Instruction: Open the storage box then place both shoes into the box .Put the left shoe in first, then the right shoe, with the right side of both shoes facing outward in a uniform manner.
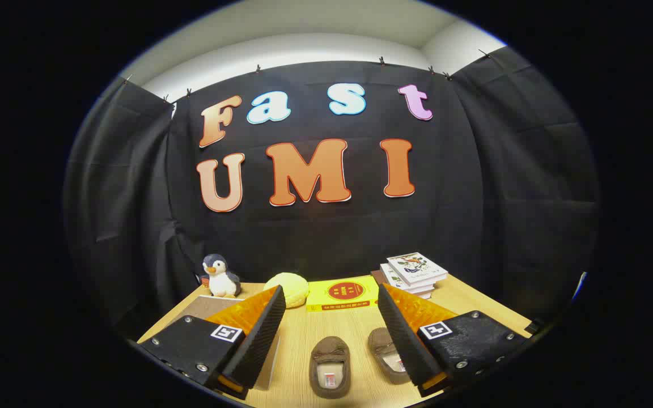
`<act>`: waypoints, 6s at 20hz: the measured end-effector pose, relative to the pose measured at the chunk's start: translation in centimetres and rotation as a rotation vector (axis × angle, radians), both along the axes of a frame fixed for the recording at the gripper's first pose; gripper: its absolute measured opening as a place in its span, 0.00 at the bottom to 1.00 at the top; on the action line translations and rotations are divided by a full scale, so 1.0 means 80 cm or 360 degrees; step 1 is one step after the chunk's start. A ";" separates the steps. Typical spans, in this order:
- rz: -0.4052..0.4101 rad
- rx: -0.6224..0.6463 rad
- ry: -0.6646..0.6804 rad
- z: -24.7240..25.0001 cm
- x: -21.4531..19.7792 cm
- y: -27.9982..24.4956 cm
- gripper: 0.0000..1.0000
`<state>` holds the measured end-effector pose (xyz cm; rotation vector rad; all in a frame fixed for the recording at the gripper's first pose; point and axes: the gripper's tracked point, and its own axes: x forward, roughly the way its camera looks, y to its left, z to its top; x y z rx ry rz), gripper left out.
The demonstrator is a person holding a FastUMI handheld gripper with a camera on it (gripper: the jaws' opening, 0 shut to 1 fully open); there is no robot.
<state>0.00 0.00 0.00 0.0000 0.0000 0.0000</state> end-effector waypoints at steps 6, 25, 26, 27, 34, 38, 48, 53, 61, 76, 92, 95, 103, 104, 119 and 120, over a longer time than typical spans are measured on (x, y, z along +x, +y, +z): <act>0.0019 0.0020 0.0031 -0.009 0.005 -0.007 0.98; 0.0091 0.0044 0.0128 -0.038 0.041 -0.024 0.98; 0.0096 0.0047 0.0137 -0.040 0.042 -0.025 0.98; 0.0101 0.0051 0.0147 -0.044 0.044 -0.026 0.98; 0.0169 0.0097 0.0219 -0.070 0.057 -0.026 0.99; 0.0284 0.0196 0.0261 -0.087 0.067 -0.017 0.99; 0.0872 0.0775 0.0730 -0.179 0.079 0.048 0.98; 0.1189 0.1086 0.0990 -0.209 0.074 0.094 0.98; 0.1604 0.1315 0.1290 -0.228 0.059 0.156 0.97; 0.1843 0.1415 0.1543 -0.238 0.037 0.210 0.97; 0.1729 0.1528 0.1529 -0.213 0.032 0.216 0.28; 0.1620 0.1451 0.1549 -0.226 0.031 0.220 0.02; 0.1572 0.1433 0.1390 -0.167 0.013 0.232 0.01; 0.1567 0.1433 0.1366 -0.157 0.012 0.237 0.01; 0.1572 0.1231 0.1180 -0.049 0.005 0.387 0.02; 0.1564 0.1207 0.1195 -0.052 0.006 0.399 0.02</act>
